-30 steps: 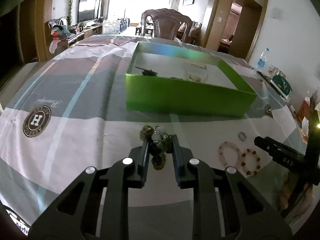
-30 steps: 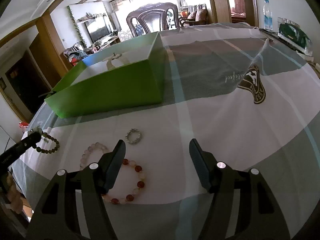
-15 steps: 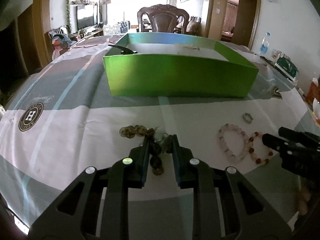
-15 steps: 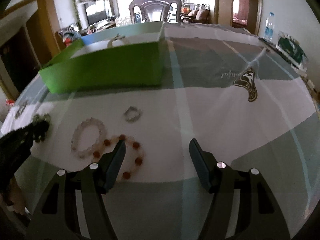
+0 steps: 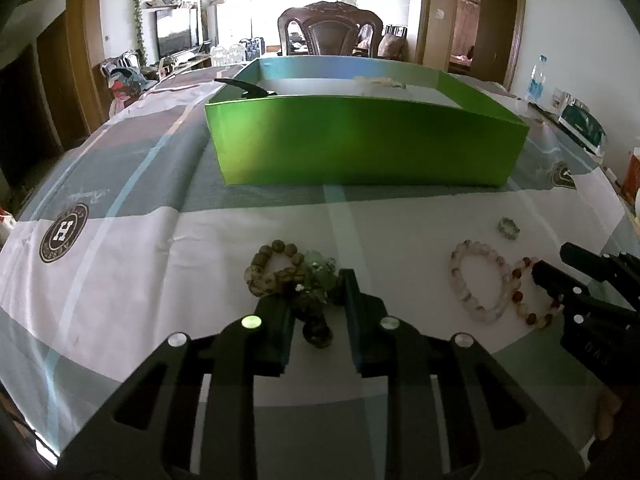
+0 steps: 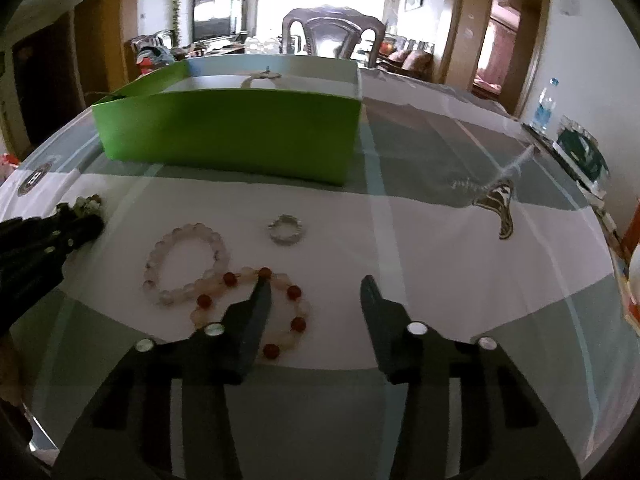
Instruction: Organize jewelry
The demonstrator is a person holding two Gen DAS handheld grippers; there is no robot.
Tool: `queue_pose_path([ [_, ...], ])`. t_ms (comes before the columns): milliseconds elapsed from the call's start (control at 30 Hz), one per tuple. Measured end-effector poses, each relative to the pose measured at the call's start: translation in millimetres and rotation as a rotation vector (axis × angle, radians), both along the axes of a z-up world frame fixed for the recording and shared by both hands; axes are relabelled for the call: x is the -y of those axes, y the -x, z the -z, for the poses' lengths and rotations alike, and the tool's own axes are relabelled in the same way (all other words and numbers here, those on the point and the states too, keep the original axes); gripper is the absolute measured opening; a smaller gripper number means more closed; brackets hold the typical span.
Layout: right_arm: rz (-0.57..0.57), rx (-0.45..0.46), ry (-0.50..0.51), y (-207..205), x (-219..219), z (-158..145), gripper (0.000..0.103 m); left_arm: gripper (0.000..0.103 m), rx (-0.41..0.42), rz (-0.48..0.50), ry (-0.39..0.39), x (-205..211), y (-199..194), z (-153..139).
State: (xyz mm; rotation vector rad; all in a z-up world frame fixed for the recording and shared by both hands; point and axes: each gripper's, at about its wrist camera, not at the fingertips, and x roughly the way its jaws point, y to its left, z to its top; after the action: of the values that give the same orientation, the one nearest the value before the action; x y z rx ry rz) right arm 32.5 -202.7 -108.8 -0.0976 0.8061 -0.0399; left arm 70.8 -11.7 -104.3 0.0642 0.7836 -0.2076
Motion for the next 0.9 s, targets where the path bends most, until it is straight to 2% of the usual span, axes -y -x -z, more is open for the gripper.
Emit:
queue_pose_path([
  [100, -0.006, 0.004, 0.016, 0.1, -2.9, 0.9, 0.012, 0.024, -0.002, 0.001, 0.002, -0.3, 0.0, 0.1],
  [567, -0.006, 0.005, 0.016, -0.8, -4.2, 1.9, 0.012, 0.031, -0.015, 0.011, 0.013, 0.2, -2.1, 2.6],
  [667, -0.006, 0.005, 0.015, -0.7, -4.3, 1.9, 0.012, 0.042, -0.018, 0.008, 0.014, 0.0, -2.8, 2.4],
  [900, -0.006, 0.005, 0.012, -1.0, -4.9, 2.2, 0.012, 0.042, -0.021, 0.006, 0.018, -1.5, -2.5, 2.8],
])
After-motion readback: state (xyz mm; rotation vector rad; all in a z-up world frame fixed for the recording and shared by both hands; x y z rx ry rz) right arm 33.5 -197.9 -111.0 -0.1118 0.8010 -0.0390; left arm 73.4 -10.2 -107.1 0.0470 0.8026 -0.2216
